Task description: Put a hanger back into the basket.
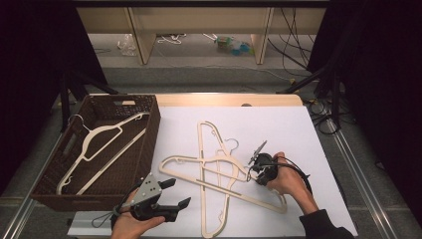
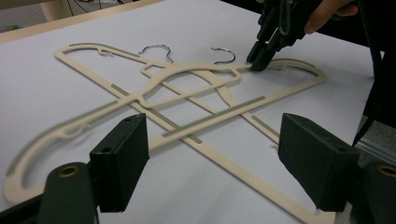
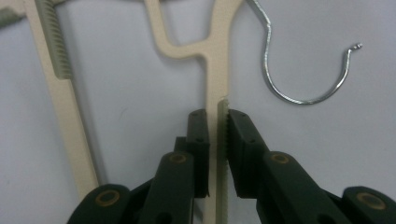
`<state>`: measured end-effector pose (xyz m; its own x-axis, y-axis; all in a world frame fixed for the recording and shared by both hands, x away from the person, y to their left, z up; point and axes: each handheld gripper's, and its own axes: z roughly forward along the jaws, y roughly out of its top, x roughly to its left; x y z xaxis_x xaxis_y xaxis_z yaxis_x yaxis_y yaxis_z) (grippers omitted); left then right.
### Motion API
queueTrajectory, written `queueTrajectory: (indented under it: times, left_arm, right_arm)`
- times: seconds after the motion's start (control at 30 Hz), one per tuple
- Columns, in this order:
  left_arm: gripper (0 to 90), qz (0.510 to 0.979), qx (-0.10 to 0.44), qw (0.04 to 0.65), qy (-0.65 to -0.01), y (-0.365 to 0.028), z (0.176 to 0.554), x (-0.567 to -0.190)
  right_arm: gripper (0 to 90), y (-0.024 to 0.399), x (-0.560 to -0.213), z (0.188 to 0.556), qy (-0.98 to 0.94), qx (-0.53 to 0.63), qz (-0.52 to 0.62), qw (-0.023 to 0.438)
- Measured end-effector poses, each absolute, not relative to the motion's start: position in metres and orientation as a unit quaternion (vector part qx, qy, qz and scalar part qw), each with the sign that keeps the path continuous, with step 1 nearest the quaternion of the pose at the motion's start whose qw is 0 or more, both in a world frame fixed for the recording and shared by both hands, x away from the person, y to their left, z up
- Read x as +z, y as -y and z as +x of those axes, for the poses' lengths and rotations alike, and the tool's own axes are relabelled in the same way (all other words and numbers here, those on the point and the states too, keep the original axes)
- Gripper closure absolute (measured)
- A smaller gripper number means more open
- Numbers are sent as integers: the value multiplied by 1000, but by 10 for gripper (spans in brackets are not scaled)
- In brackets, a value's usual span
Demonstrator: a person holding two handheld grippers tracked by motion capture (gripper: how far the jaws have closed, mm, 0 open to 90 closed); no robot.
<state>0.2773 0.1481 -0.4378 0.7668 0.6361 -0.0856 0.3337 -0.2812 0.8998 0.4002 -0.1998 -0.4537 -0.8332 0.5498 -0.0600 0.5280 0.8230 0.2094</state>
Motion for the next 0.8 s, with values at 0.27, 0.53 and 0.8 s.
queueTrajectory:
  times: [0.27, 0.53, 0.8]
  left_arm:
    - [248, 800, 146, 490, -313, -134, 306, -444]
    - [266, 824, 153, 453, -305, -101, 346, -454]
    - [332, 850, 113, 426, -289, -76, 368, -464]
  right_arm:
    - [804, 195, -427, 374, -963, 96, 225, 110]
    - [803, 189, -406, 350, -967, 97, 190, 141]
    - [802, 190, -397, 332, -969, 110, 175, 138]
